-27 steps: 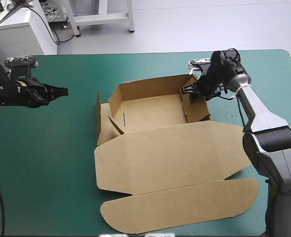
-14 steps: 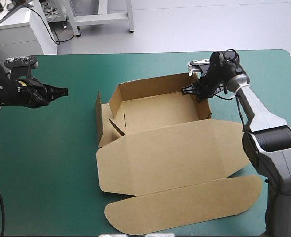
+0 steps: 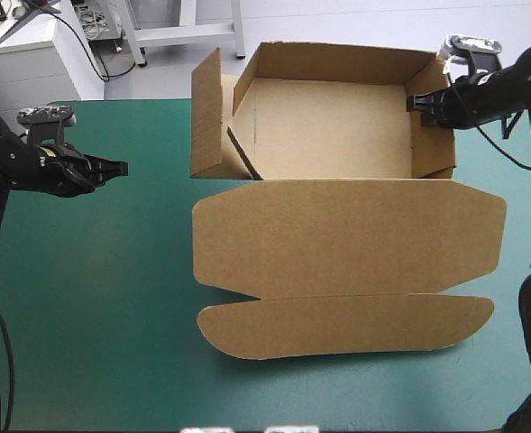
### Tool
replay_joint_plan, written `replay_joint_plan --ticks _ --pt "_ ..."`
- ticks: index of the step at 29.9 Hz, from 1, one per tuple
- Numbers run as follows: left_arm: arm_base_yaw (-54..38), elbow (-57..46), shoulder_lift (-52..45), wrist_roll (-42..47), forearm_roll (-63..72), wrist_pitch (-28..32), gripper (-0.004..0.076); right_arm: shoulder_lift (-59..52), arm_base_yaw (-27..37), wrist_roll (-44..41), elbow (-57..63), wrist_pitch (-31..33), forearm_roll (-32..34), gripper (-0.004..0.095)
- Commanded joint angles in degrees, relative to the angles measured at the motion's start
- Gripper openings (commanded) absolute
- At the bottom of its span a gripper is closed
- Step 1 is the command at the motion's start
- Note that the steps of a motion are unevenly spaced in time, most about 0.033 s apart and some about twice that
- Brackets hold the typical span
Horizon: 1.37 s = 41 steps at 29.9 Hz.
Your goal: Fold the box
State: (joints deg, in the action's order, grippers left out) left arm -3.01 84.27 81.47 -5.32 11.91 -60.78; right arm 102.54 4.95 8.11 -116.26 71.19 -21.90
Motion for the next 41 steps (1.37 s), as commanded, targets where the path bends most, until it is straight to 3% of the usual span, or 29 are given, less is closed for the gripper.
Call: replay_joint_plan --ticks 1,4,7,11,14,16,35,41 --pt "0.0 1.5 0.1 -0.3 1.6 3.3 -0.0008 -6.7 1.1 0.5 -1.3 0.6 -4.7 -0.0019" --pt "0.0 1.5 1.7 -1.7 1.7 2.6 0.0017 -8.4 1.1 0.6 -1.3 0.6 -4.9 -0.0019" --pt "0.0 1.5 2.7 -3.0 4.1 1.5 0.0109 -9.2 1.1 0.6 -1.3 0.6 -5.2 -0.0019" --pt "0.0 1.5 3.5 -3.0 10.4 1.4 0.0362 -9.3 1.1 0.6 -1.3 0.6 -5.4 -0.0019" --pt "0.0 1.5 3.9 -2.8 12.2 2.5 0.0604 -9.3 1.1 0.6 -1.3 0.6 -6.0 -0.0019" --pt "0.0 1.5 4.0 -2.8 13.1 2.7 0.0679 -9.3 0.9 0.6 -1.3 0.6 -6.5 -0.0019" --pt "0.0 1.5 4.0 -3.0 32.5 4.3 0.0671 -8.2 0.6 -0.2 -1.3 0.5 -7.0 -0.0017" --pt "0.0 1.5 4.0 -3.7 37.7 3.6 0.0653 -6.9 -3.3 1.6 2.6 0.4 -6.3 -0.0017"
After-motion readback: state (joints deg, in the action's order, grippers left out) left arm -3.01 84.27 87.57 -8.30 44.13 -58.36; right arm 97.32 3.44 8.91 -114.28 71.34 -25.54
